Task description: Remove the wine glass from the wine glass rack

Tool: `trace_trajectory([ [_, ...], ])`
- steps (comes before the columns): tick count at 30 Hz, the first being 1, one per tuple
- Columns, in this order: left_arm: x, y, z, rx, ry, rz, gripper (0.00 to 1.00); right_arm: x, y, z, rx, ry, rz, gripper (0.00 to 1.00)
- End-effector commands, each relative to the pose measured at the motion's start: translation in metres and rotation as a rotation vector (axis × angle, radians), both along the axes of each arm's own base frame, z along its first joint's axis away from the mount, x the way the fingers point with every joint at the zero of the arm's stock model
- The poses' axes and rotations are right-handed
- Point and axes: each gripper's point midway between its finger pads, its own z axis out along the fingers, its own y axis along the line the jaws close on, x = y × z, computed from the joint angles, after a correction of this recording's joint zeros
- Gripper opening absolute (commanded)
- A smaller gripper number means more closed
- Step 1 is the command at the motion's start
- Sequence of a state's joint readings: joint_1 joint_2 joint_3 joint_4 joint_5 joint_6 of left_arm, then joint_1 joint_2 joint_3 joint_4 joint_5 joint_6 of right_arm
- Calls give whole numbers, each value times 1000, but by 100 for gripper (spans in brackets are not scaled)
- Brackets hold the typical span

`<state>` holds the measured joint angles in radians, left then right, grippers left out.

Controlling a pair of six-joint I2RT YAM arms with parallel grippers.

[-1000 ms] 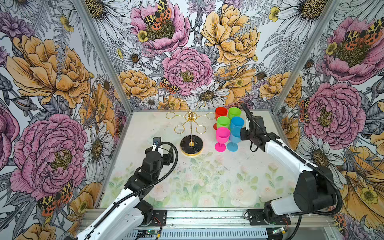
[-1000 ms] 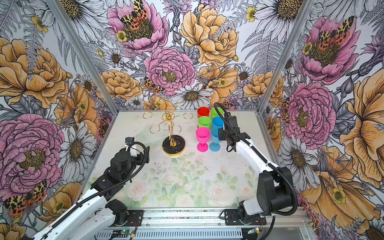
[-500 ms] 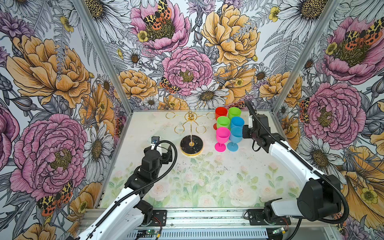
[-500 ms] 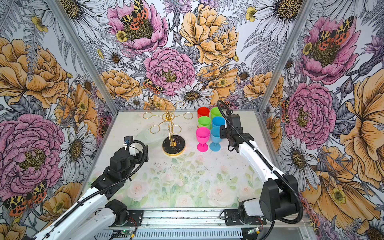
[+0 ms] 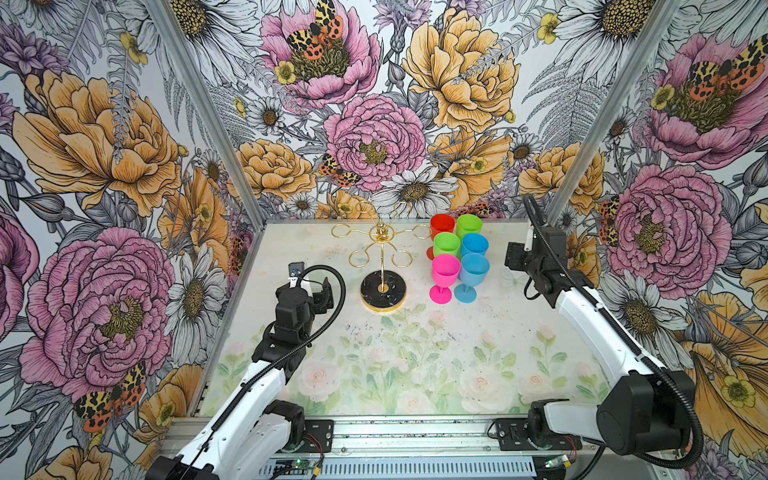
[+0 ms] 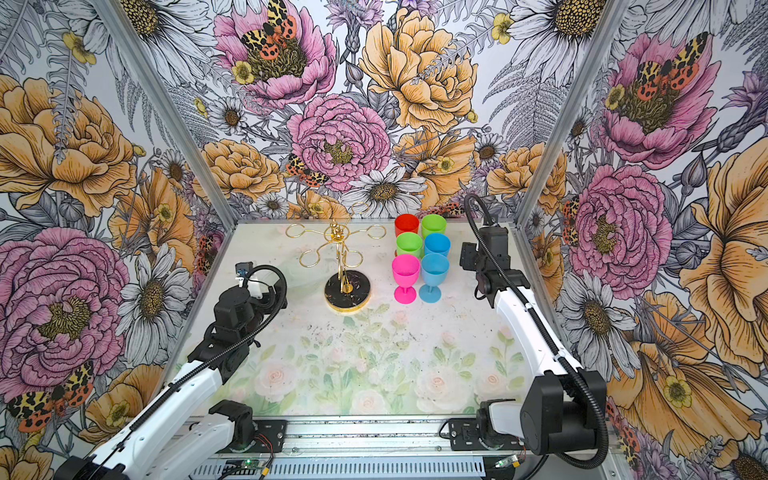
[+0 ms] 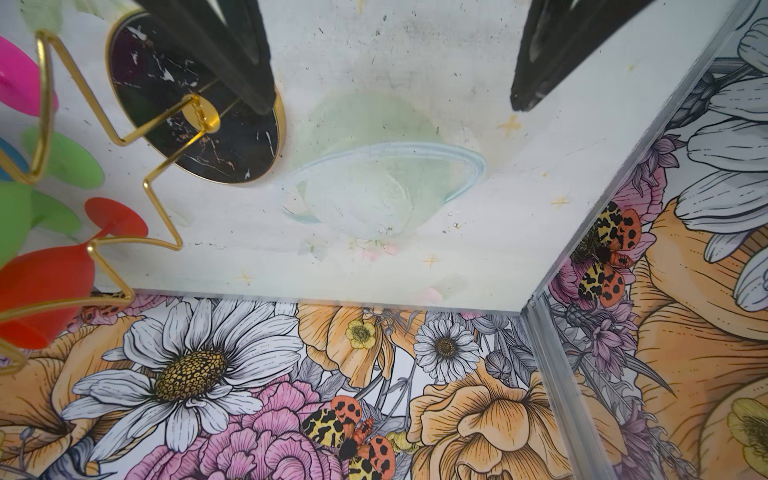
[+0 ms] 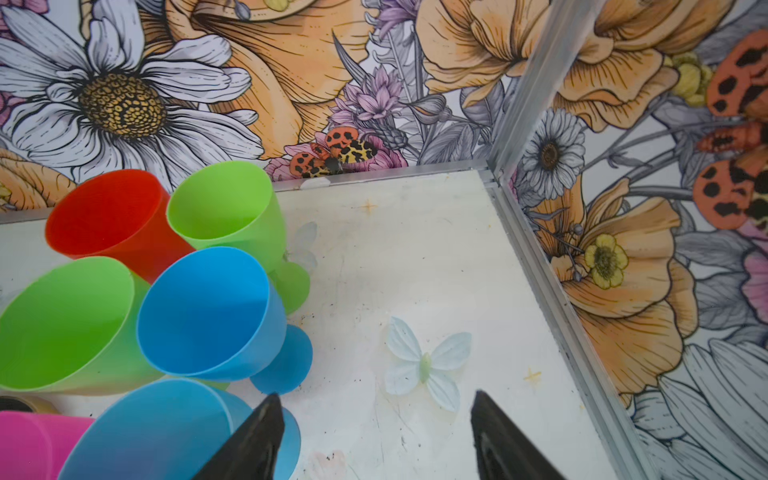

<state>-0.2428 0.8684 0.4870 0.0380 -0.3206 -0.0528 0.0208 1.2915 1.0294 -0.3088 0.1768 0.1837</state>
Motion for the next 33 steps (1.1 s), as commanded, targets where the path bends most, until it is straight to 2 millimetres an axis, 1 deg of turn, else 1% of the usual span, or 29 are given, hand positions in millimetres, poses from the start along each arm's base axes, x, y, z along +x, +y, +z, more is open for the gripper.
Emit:
trace_trajectory([
  [1,12,4,0,15,-76,-11,91,-3,-24,-2,-19,-69,-75,77],
  [3,17,12,-7,9,-91,7,91,-4,-34,-13,-28,-78,-104,79],
  [5,22,19,-15,3,-96,25,91,-4,-39,-23,-24,-96,-120,80],
  [9,34,29,-27,6,-112,36,91,0,-39,-46,0,-142,-115,83],
  [13,41,36,-40,19,-127,55,94,1,-40,-71,-10,-131,-120,85],
  [15,44,35,-46,17,-144,29,95,-1,-41,-78,-11,-148,-120,85],
  [20,50,36,-50,39,-165,10,95,-1,-41,-92,-16,-176,-116,86],
  [26,60,31,-71,31,-173,-37,96,-1,-38,-106,-13,-207,-102,88],
  [28,61,31,-73,34,-185,-37,96,-2,-37,-106,-14,-226,-93,89],
  [33,69,29,-77,29,-137,-50,97,-4,-32,-105,-14,-250,-62,91],
])
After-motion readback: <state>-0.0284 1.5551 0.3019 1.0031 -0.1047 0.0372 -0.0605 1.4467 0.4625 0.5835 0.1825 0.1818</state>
